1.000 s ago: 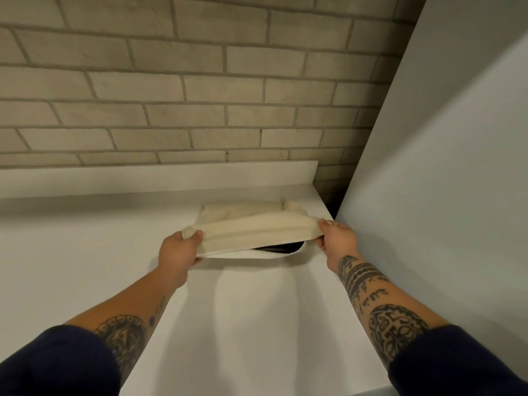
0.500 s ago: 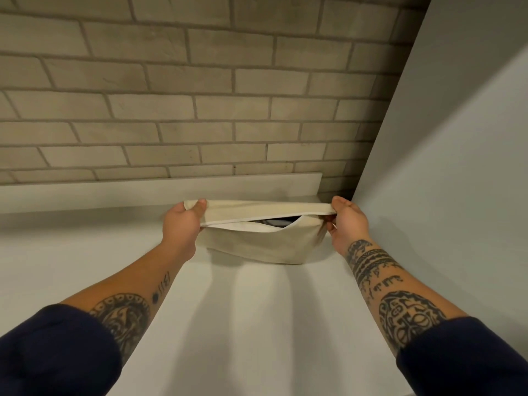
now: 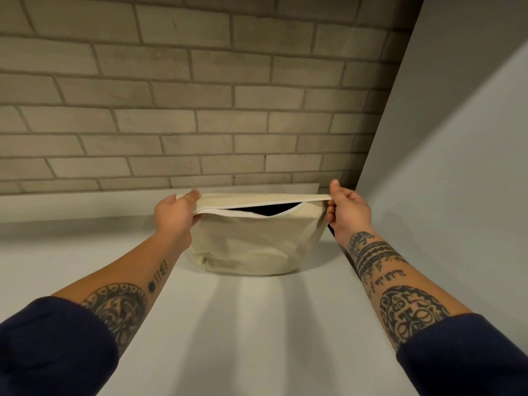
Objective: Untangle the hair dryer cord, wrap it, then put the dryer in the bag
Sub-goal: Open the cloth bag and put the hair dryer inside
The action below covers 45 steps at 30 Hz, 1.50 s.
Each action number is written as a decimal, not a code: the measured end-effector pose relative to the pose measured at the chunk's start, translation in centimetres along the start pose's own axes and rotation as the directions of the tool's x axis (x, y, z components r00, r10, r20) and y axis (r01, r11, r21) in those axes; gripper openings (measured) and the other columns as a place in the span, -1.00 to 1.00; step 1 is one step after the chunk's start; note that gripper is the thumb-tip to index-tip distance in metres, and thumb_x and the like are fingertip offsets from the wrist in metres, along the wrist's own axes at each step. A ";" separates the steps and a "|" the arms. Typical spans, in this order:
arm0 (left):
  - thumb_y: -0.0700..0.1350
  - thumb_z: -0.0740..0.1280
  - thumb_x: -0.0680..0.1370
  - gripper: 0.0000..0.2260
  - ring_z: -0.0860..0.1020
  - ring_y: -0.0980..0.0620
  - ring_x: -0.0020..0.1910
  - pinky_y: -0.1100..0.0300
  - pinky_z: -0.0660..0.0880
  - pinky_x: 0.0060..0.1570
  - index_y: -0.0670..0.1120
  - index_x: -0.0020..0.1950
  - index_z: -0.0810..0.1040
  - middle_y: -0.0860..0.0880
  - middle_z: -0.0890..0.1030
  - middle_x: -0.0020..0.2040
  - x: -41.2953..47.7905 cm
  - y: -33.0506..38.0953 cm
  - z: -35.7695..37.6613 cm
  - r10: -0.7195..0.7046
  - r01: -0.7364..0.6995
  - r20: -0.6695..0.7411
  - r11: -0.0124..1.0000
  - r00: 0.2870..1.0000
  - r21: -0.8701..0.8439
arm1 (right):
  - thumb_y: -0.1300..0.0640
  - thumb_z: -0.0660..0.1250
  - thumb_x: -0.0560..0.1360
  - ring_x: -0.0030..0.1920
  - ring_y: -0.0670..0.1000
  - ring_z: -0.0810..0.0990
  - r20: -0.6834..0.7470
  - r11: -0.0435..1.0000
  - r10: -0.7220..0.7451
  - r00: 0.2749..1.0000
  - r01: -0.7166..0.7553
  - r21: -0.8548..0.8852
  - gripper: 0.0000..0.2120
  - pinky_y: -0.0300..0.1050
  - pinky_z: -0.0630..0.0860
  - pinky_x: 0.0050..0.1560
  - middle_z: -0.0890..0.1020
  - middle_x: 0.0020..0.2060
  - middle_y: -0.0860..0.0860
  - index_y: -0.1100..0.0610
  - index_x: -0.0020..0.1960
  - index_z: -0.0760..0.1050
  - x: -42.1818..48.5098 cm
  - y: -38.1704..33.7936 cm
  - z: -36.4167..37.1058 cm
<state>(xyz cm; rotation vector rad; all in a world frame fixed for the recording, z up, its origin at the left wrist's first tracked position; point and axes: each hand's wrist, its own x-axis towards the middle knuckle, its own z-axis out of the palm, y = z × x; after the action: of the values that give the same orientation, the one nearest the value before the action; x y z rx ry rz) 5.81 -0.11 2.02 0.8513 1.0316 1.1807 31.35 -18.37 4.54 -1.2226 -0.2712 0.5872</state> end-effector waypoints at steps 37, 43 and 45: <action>0.08 0.25 0.57 -0.66 0.34 -0.21 0.39 -0.10 0.27 0.35 0.09 0.32 0.55 -0.11 0.42 0.41 2.3 2.1 3.2 0.346 -0.208 -0.049 0.667 0.937 0.716 | -0.24 0.32 0.48 -0.24 0.00 0.53 0.222 0.706 -0.334 0.916 0.399 -0.585 -0.58 0.05 0.53 -0.07 0.58 -0.25 0.02 0.13 -0.18 0.52 2.4 1.7 1.8; 0.18 0.32 0.55 -0.80 0.50 0.01 0.31 -0.16 0.19 0.45 0.18 0.06 0.68 0.15 0.65 0.20 -3.6 1.1 10.6 0.351 -0.659 0.558 0.379 0.752 0.649 | 0.06 0.42 0.57 -0.40 -0.25 0.48 0.272 0.700 -0.347 0.898 0.441 -0.562 -0.84 -0.35 0.43 -0.31 0.59 -0.38 -0.12 0.06 -0.18 0.60 1.3 1.7 2.7; 0.30 0.29 0.47 -0.68 0.59 0.07 0.21 -0.12 0.36 0.39 0.20 0.09 0.67 0.18 0.69 0.12 -4.9 0.2 12.5 0.175 -0.641 0.645 0.465 0.743 0.612 | 0.12 0.45 0.54 -0.33 -0.26 0.56 0.279 0.712 -0.353 0.893 0.450 -0.539 -0.89 -0.36 0.48 -0.25 0.68 -0.32 -0.12 0.00 -0.16 0.64 1.2 1.8 2.8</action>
<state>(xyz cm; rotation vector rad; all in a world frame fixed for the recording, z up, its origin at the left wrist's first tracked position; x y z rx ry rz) 17.27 -4.94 7.10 2.1758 0.9068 0.7271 30.41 -15.04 3.62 -1.6590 -0.8913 0.2028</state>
